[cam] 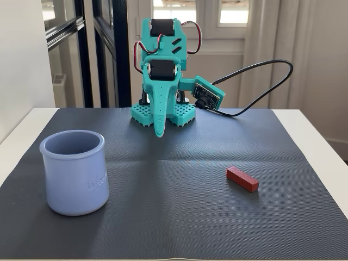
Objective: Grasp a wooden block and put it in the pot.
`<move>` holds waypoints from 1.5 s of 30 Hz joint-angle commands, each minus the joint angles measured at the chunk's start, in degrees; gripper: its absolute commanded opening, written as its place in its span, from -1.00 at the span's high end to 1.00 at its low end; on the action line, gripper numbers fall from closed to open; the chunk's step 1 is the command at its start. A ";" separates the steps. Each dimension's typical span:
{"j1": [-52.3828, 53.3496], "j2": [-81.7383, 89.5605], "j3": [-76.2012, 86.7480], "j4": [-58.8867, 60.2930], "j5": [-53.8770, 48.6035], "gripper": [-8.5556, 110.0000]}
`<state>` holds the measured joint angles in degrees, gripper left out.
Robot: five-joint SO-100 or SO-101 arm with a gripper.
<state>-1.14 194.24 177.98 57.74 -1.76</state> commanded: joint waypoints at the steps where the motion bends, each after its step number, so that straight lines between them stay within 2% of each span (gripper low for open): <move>1: 0.26 0.44 0.00 -0.79 0.09 0.86; 45: -0.70 -2.99 -1.67 -0.53 0.70 0.86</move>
<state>-1.14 193.10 178.42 57.74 -1.41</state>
